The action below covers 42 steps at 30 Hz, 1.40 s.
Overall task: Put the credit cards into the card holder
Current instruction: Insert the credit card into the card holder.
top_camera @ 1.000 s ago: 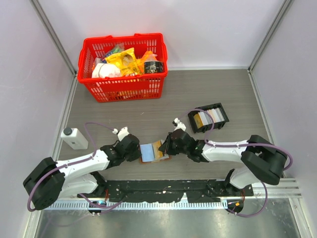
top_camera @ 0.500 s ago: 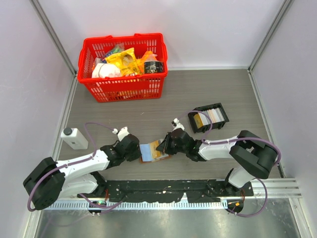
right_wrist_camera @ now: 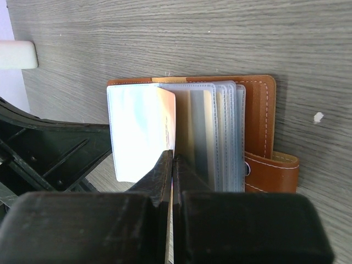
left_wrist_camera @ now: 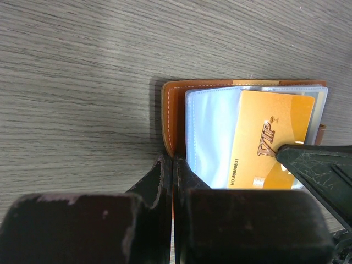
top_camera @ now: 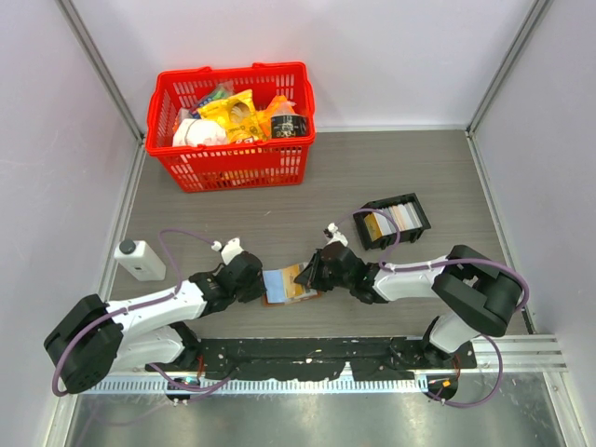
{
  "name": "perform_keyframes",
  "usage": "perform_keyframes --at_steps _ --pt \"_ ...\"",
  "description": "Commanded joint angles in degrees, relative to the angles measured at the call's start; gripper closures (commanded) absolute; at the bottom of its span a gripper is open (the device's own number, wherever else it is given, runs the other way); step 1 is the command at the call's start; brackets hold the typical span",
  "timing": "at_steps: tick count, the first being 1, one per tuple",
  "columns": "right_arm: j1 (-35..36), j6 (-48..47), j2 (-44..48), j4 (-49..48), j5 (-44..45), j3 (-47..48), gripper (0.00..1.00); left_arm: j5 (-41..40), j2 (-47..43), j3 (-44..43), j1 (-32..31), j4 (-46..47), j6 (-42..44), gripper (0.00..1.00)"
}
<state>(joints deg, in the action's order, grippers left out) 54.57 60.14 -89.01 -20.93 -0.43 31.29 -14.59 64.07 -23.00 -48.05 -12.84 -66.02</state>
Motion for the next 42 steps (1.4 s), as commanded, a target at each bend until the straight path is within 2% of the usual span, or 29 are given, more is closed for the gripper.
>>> perform_keyframes --at_steps 1,5,9,15,22,33,38,39,42 --pt "1.42 -0.91 -1.51 5.91 0.16 -0.43 0.99 -1.23 0.97 0.59 -0.29 -2.36 0.36 1.0" --pt "2.56 -2.3 -3.36 9.15 -0.36 3.42 0.99 -0.97 1.23 0.59 -0.2 -2.01 0.28 1.0" --pt "2.92 -0.91 -4.77 8.1 -3.26 3.87 0.99 -1.05 2.02 0.07 -0.29 -2.19 0.54 1.0" --pt "2.83 -1.08 -0.9 12.49 3.4 2.73 0.99 -1.32 2.37 -0.55 -0.29 -2.8 0.45 1.0" --pt "2.56 -0.47 -2.22 12.49 1.31 2.82 0.99 -1.41 2.46 -0.73 -0.37 -3.15 0.45 1.0" --pt "2.04 -0.11 0.41 15.57 4.12 1.67 0.99 -1.76 2.72 -0.81 -0.29 -3.51 0.19 1.0" --pt "2.04 -0.55 -3.18 13.99 1.22 2.82 0.99 -1.41 3.34 -0.81 -0.29 -2.8 0.54 1.0" --pt "2.04 -0.29 -4.32 11.98 -2.35 2.73 0.99 -1.32 3.51 -0.81 -0.29 -2.63 0.54 1.0" --pt "2.12 -0.55 -6.96 10.74 -5.11 3.69 0.99 -1.06 3.78 -0.73 -0.29 -1.92 0.72 1.0"
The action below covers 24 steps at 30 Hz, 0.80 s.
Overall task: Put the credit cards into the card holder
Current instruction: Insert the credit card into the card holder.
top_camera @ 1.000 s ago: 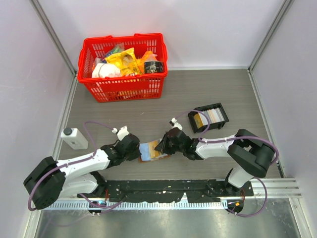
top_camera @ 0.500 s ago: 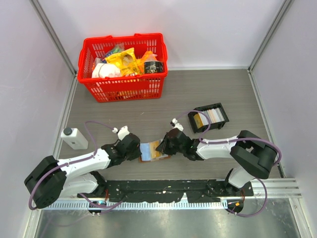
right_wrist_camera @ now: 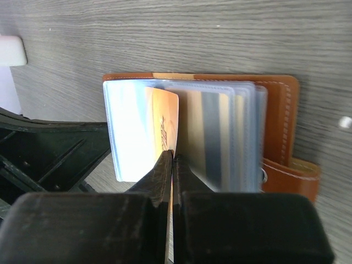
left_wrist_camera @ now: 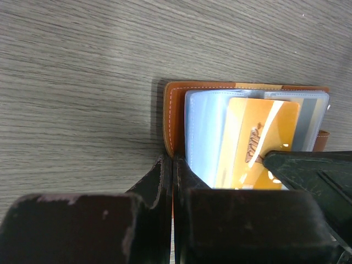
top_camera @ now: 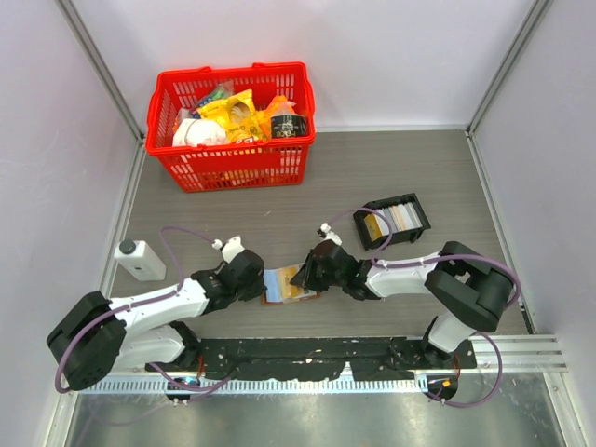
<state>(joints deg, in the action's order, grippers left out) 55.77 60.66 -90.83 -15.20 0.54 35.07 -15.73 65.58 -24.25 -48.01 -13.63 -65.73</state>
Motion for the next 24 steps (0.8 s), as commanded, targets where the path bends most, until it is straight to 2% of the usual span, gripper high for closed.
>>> perform_keyframes --at_steps 1,5,11,15,17,20,22,24 --pt "1.01 -1.07 -5.06 4.75 -6.68 -0.09 0.99 -0.09 2.27 0.43 -0.24 -1.22 0.43 1.0" --pt "0.92 -1.16 -3.92 5.27 -7.65 -0.7 0.99 -0.36 2.27 0.17 -0.33 -1.58 0.43 1.0" --pt "1.71 -1.69 -8.49 2.9 -10.38 2.72 0.98 -0.27 2.45 0.17 -0.33 -1.14 0.43 1.0" --pt "1.8 -1.51 -6.3 4.91 -6.52 2.2 0.9 -0.44 2.01 -0.1 -0.24 -2.01 0.52 1.0" --pt "1.63 -2.3 -2.44 7.19 -3.1 1.85 0.83 -0.53 1.66 0.17 -0.33 -2.19 0.52 1.0" --pt "1.19 -3.97 0.91 10.7 2.33 1.76 0.77 -0.53 1.22 0.43 -0.33 -2.37 0.52 1.0" --pt "1.1 -5.37 2.76 11.42 3.76 1.93 0.71 -0.45 1.22 0.34 -0.24 -2.46 0.69 1.0" --pt "1.1 -6.34 3.11 11.34 3.34 2.28 0.69 -0.27 1.22 0.17 -0.24 -2.37 0.96 1.0"
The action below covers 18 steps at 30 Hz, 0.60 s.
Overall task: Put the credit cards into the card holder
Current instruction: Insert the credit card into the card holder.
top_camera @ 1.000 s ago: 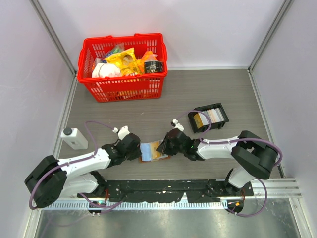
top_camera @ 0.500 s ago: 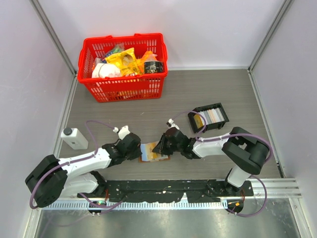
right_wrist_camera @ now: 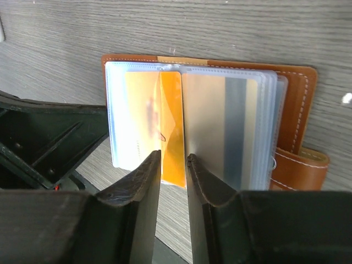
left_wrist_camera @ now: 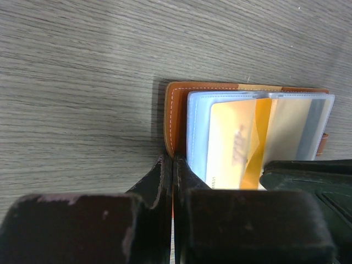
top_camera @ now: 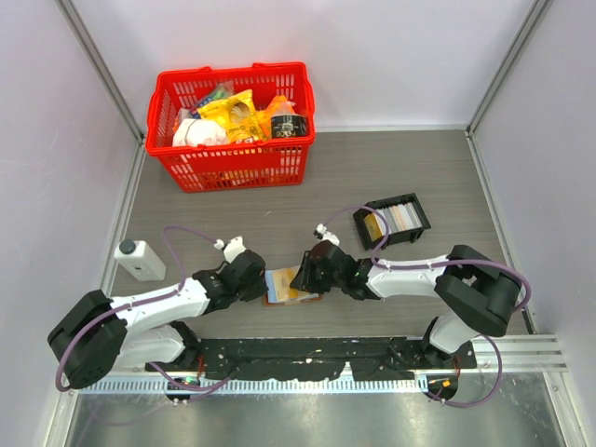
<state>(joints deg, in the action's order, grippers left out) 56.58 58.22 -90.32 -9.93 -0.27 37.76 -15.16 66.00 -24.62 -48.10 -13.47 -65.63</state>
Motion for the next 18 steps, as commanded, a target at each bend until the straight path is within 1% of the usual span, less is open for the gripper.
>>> perform_keyframes --at_steps 1,6,7,12,18 --pt "0.2 -4.25 2.26 4.5 3.36 -0.23 0.69 -0.84 0.97 0.45 -0.24 -2.61 0.85 1.0" --pt "0.2 -4.43 0.68 2.64 1.15 0.91 0.68 -0.4 0.98 0.28 -0.24 -2.26 1.2 1.0" --pt "0.29 -5.12 -0.19 2.03 -1.11 1.18 0.67 -0.22 0.98 0.36 -0.33 -2.0 1.29 1.0" --pt "0.29 -4.87 -5.38 -0.78 -5.78 3.46 0.67 0.74 2.03 0.28 -0.16 -0.94 1.82 1.0" --pt "0.29 -4.78 -6.18 -5.18 -8.6 3.81 0.67 1.18 2.38 0.19 -0.16 -0.59 1.9 1.0"
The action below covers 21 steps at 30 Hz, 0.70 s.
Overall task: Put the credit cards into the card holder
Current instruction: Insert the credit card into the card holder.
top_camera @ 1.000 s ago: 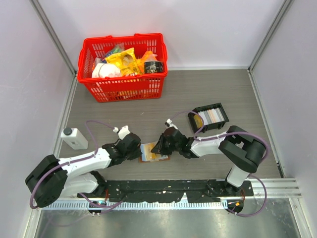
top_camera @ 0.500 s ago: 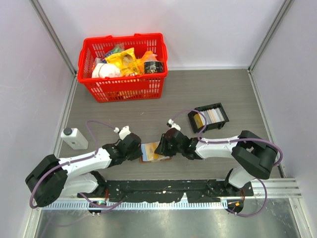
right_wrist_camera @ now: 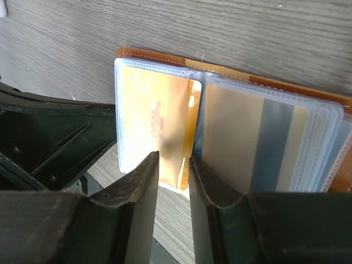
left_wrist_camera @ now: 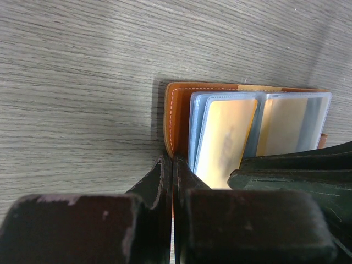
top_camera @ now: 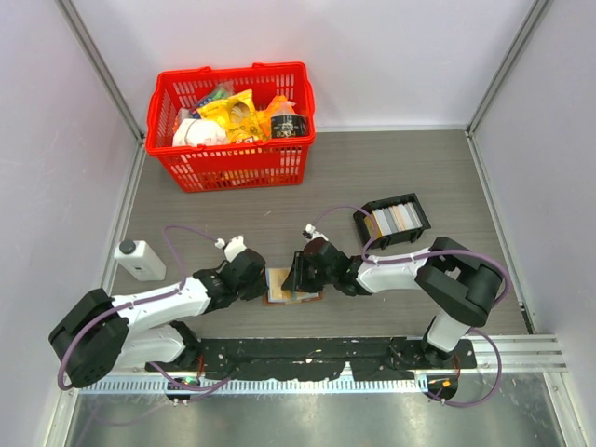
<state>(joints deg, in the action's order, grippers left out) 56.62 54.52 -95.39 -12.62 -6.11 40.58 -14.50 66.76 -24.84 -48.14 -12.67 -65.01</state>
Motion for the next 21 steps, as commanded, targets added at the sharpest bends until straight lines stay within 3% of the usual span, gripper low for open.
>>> perform_keyframes --at_steps 1,8,16,21 --pt "0.24 -1.26 -1.11 -2.93 -2.77 1.17 0.67 0.44 1.53 0.41 -0.11 -1.57 1.21 1.0" --pt "0.24 -5.12 3.37 -6.61 0.05 -0.58 0.76 0.35 1.27 0.32 -0.2 -1.75 1.38 1.0" --pt "-0.02 -5.91 2.76 -15.4 -4.87 -2.08 0.73 0.7 1.53 -0.03 -0.2 -1.66 2.61 1.0" --pt "-0.11 -7.15 4.15 -7.69 -0.15 -0.5 0.72 0.44 0.83 -0.12 -0.11 -2.71 2.96 1.0"
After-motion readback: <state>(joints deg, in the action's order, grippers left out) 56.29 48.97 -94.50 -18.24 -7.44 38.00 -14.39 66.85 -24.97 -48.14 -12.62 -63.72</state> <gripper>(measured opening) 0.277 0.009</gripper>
